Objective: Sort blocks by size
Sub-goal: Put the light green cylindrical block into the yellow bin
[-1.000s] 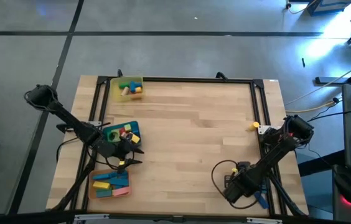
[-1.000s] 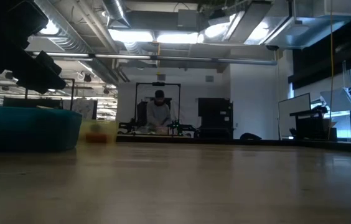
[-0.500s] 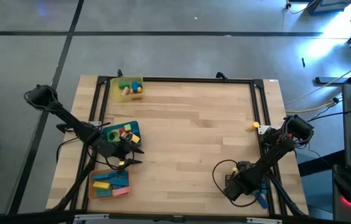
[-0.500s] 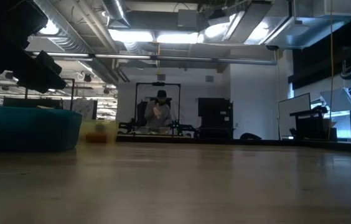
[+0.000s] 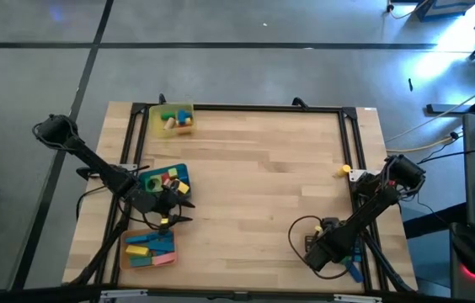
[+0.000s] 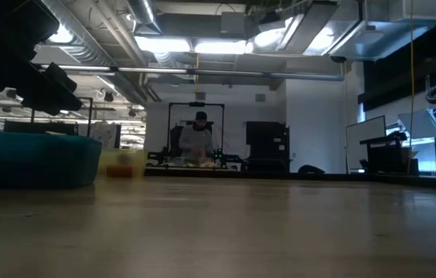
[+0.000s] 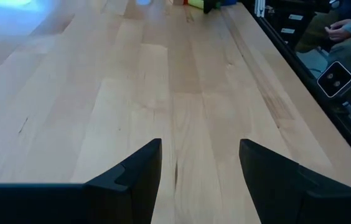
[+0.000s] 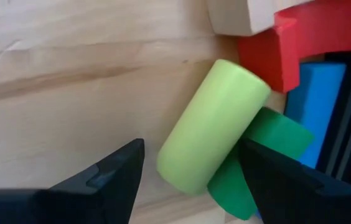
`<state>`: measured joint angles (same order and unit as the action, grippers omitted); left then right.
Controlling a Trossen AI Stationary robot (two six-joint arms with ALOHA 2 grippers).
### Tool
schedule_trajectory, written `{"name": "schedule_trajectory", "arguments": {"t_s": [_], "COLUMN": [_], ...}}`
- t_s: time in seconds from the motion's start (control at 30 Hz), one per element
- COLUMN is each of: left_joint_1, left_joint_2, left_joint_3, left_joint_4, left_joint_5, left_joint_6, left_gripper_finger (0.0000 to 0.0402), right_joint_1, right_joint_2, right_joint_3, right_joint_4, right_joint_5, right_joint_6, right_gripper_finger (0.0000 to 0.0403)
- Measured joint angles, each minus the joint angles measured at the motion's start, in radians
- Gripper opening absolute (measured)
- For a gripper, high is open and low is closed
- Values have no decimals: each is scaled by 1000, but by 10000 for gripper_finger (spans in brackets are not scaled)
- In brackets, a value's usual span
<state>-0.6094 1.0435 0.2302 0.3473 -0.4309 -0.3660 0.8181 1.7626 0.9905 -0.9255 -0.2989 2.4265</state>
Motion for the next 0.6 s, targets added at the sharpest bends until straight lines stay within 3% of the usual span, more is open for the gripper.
{"name": "schedule_trajectory", "arguments": {"t_s": [0.4,0.6], "left_joint_1": [0,0], "left_joint_2": [0,0], "left_joint_3": [0,0], "left_joint_4": [0,0], "left_joint_5": [0,0], "left_joint_6": [-1,-1], "left_gripper_finger": [198,198], "right_joint_1": [-2,-2], "right_joint_2": [6,6], "right_joint_3": [-2,-2], "right_joint_4": [-47,-27], "right_joint_5": [44,51], "right_joint_6": [0,1], "right_gripper_finger": [263,214]}}
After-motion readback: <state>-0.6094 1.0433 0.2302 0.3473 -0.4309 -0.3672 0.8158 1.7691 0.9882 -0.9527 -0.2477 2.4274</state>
